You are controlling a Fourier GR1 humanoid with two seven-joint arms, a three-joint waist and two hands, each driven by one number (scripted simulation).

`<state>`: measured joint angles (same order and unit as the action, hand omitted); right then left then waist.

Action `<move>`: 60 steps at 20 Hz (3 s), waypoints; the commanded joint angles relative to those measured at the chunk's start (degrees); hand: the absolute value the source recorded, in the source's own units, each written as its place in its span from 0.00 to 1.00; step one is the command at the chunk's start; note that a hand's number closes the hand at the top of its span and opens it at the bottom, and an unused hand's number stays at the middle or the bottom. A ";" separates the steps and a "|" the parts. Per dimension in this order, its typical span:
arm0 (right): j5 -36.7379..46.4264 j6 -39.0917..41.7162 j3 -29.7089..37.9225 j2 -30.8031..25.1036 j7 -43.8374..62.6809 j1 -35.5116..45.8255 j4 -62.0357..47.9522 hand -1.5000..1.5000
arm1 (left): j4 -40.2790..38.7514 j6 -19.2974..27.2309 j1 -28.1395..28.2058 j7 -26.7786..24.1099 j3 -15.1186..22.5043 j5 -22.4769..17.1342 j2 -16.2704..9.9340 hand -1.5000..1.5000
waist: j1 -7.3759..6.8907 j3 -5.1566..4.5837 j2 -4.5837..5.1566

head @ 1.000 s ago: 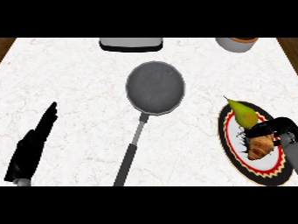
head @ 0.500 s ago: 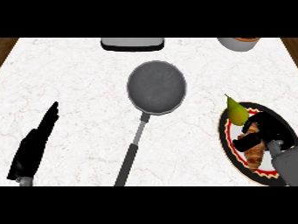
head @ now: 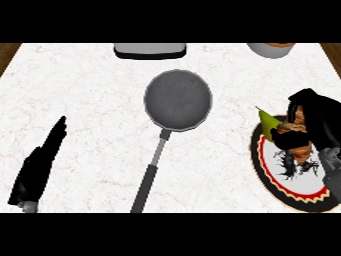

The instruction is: Pick the croissant from the plate and place it in the pan

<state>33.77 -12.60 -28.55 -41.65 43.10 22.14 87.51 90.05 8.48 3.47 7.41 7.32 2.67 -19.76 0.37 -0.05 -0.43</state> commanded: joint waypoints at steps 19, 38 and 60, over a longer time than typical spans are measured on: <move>2.66 -6.54 9.03 32.63 -14.88 29.87 -37.03 1.00 | 1.86 -3.29 0.33 0.09 -0.88 1.20 0.96 0.50 | -2.82 0.08 1.00; -16.03 -4.26 25.54 41.62 -27.38 39.87 -66.98 0.00 | -0.20 -3.64 -5.60 0.47 1.02 3.21 3.48 0.50 | -6.95 0.20 2.74; -30.30 -22.49 45.41 32.84 -57.89 33.12 -64.61 0.00 | 1.27 -3.07 -1.40 2.19 -2.09 3.21 3.35 0.50 | -1.51 0.10 0.93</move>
<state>5.08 -37.58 14.92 -5.58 -10.81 57.09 22.14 92.39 4.72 2.81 8.62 5.90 5.48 -17.19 -2.37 0.09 0.91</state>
